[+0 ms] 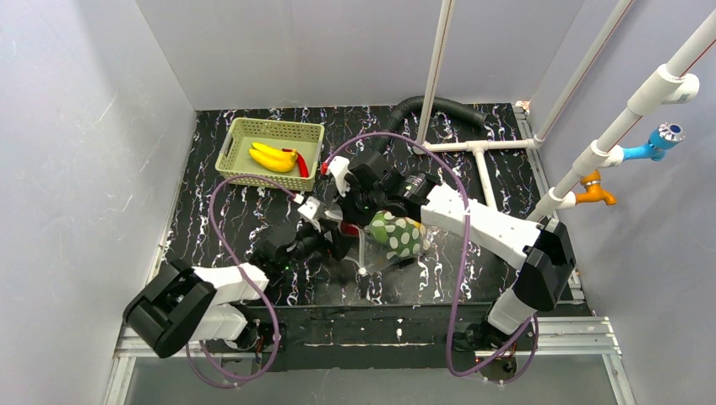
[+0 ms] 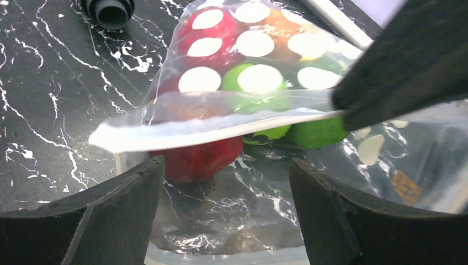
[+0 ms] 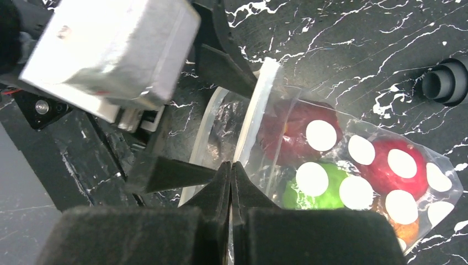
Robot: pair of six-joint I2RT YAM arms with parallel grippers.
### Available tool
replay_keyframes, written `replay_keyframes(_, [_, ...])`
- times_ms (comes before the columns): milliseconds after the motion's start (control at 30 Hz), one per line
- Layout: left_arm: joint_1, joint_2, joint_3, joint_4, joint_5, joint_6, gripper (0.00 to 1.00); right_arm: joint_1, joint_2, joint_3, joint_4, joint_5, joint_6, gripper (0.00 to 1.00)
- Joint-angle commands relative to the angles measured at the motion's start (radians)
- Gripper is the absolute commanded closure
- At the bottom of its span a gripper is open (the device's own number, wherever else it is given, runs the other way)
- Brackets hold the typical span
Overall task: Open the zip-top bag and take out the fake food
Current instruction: Pick up the fake fruit from the zipper food storage bag.
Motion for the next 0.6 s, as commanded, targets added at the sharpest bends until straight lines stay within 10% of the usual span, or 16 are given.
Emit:
replay_keyframes(0, [0.005,0.078,0.026,0.115,-0.086,-0.012,0.17,-0.011,-0.044,0.045,0.003,-0.075,0.018,0.99])
replay_keyframes(567, [-0.024,0.311,0.127,0.225,-0.149,-0.09,0.03,-0.02,-0.023,0.054,-0.003,-0.168,0.062,0.99])
